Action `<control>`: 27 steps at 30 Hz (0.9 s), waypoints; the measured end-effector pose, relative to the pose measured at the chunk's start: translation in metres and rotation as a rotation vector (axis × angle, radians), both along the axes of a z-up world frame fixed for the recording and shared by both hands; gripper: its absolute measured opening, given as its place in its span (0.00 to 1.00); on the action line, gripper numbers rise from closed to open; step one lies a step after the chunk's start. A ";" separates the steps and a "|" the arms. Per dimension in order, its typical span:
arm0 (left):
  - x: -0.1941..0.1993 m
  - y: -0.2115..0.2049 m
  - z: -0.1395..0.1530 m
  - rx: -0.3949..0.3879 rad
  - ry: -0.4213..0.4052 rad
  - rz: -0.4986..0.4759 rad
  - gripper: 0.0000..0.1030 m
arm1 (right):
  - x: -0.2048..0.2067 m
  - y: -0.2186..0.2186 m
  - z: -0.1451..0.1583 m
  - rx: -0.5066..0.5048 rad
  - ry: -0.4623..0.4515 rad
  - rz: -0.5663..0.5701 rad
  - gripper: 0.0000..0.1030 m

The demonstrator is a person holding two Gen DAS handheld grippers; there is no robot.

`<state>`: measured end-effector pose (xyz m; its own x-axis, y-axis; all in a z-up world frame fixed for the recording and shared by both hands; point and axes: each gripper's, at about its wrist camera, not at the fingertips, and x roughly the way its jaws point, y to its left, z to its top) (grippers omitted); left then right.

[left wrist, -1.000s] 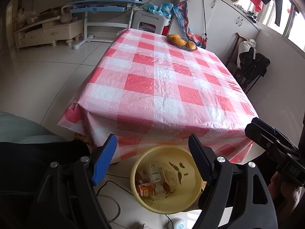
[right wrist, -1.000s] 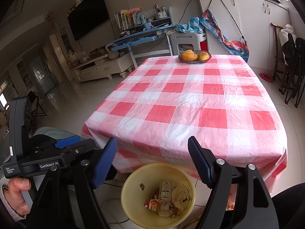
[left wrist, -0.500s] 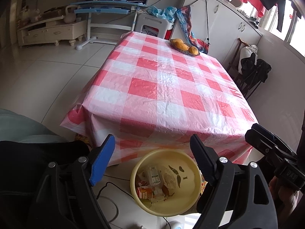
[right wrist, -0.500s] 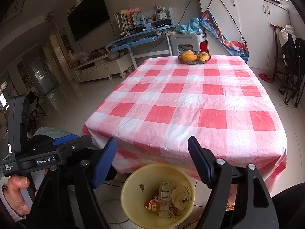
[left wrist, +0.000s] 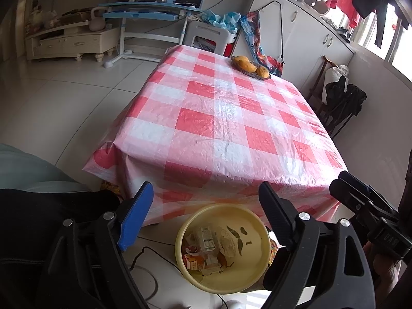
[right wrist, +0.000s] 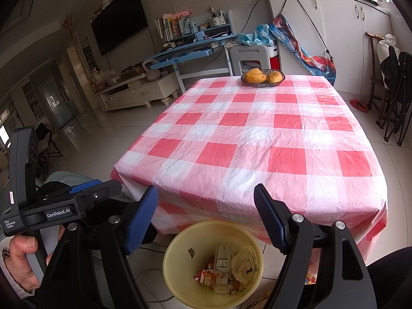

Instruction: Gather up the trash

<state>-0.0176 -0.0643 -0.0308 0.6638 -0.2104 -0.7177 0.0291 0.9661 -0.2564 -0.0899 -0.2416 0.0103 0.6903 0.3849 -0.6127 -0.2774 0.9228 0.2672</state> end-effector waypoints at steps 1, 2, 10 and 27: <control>0.000 0.001 0.000 -0.002 -0.001 0.003 0.79 | 0.000 0.000 0.000 0.000 0.000 0.000 0.71; 0.000 0.001 0.000 -0.003 -0.001 0.005 0.79 | 0.000 0.000 0.000 0.000 0.000 0.000 0.71; 0.000 0.001 0.000 -0.005 -0.002 0.009 0.79 | 0.000 0.000 0.000 -0.001 0.000 0.000 0.71; 0.000 0.002 0.002 -0.005 -0.010 0.013 0.80 | 0.000 0.001 -0.001 -0.002 -0.001 0.000 0.71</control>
<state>-0.0173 -0.0623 -0.0287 0.6734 -0.2051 -0.7103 0.0185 0.9651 -0.2612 -0.0895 -0.2405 0.0090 0.6911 0.3838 -0.6125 -0.2778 0.9233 0.2651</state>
